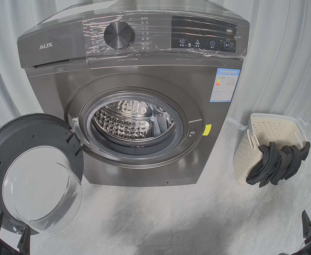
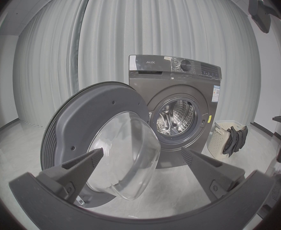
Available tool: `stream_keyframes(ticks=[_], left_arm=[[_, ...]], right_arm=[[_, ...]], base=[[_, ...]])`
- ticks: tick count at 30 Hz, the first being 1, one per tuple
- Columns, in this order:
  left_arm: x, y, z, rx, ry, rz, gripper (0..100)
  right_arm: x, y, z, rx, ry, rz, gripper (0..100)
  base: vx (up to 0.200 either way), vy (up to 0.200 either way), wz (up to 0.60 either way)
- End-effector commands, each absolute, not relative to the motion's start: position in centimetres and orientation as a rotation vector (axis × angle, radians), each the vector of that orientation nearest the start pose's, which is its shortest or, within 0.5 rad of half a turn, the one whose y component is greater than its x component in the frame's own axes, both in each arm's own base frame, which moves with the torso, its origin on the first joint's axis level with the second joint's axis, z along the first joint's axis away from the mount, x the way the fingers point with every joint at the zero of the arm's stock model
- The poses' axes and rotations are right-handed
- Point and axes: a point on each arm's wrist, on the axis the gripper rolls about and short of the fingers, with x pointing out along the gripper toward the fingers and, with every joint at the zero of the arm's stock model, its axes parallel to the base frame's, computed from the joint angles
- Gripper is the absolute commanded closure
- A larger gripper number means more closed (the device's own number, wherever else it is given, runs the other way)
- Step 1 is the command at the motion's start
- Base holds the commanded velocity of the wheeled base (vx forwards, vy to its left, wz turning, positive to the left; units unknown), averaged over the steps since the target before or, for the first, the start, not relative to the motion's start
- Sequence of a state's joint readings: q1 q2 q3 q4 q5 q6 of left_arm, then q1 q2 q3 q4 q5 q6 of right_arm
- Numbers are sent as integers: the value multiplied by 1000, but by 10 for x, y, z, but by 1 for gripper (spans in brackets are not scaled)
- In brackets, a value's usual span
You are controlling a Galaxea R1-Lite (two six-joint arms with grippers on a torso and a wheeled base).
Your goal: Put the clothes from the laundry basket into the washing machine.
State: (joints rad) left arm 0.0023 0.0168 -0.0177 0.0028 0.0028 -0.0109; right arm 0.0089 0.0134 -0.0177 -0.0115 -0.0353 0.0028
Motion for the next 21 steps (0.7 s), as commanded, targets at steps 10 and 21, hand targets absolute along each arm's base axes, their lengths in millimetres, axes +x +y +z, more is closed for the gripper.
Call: stream_keyframes(ticks=[10, 21], left_arm=[[-23, 0, 76, -11, 5, 5, 0], [-23, 0, 76, -9, 6, 6, 0]], right_arm=[[-23, -1, 77, 3, -11, -26, 0], [-23, -1, 77, 3, -12, -26, 0]], base=[[0, -200, 0], [0, -200, 0]])
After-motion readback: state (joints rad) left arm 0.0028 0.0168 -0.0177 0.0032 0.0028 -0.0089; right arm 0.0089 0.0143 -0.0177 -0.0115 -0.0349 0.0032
